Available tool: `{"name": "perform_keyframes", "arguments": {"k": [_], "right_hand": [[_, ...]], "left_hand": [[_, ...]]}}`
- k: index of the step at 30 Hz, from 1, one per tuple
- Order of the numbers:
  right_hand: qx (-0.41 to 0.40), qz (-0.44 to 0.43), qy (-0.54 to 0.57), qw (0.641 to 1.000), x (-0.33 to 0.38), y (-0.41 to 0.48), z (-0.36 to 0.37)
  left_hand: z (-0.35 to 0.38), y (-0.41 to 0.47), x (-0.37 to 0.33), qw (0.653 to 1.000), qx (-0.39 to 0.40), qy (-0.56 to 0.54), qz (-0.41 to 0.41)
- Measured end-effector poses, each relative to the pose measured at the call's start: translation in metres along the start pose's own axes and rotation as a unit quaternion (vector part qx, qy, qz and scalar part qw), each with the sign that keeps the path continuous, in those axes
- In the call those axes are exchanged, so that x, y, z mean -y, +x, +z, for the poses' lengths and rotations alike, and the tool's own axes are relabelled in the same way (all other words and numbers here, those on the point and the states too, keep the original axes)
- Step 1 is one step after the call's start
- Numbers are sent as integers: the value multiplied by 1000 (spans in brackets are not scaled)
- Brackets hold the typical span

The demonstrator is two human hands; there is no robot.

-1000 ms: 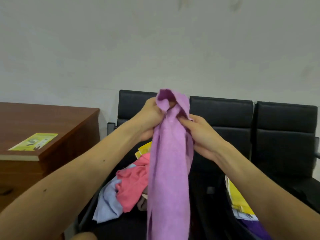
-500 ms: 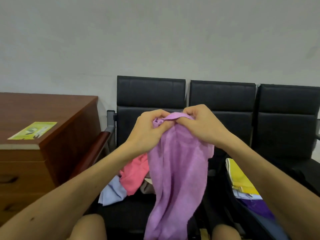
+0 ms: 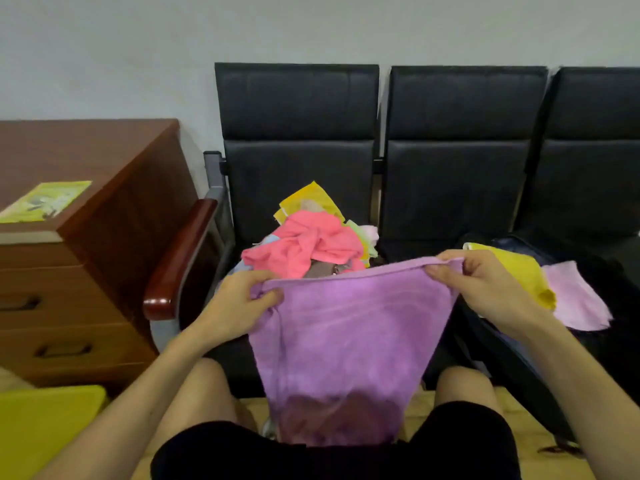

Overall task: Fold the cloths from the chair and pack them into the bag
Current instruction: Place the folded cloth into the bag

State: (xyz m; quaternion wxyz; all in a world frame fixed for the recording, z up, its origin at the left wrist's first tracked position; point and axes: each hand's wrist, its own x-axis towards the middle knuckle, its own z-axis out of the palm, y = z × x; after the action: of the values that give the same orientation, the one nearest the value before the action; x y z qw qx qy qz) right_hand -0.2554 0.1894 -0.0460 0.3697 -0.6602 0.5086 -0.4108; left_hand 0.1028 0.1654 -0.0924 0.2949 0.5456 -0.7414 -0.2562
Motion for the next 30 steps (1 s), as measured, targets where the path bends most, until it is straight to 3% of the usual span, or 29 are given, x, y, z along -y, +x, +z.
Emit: {"name": "perform_keyframes", "arguments": {"k": [4,11,14,17,19,24,30], "right_hand": [[-95,68,158,981,-9,-15,41],[-157,124,265,943,-20,-20,67],[-175,134,286,932,-27,-21,65],[-189,148,290,926,-32,-20,60],[-208,157,297,919,-35,-19,58],[-264,165,260,914,-37,-5,52],[-257,175,232,922,-47,4,49]], "left_hand": [[24,-14,30,999,-15,-16,-25],[62,-38,71,999,-11,24,-43],[70,-45,78,991,-48,-81,-92],[70,-43,72,940,-114,-270,-175],[66,-39,61,902,-179,-341,-197],[59,-28,51,905,-198,-312,-209],[53,-21,37,838,-250,-398,-277]]}}
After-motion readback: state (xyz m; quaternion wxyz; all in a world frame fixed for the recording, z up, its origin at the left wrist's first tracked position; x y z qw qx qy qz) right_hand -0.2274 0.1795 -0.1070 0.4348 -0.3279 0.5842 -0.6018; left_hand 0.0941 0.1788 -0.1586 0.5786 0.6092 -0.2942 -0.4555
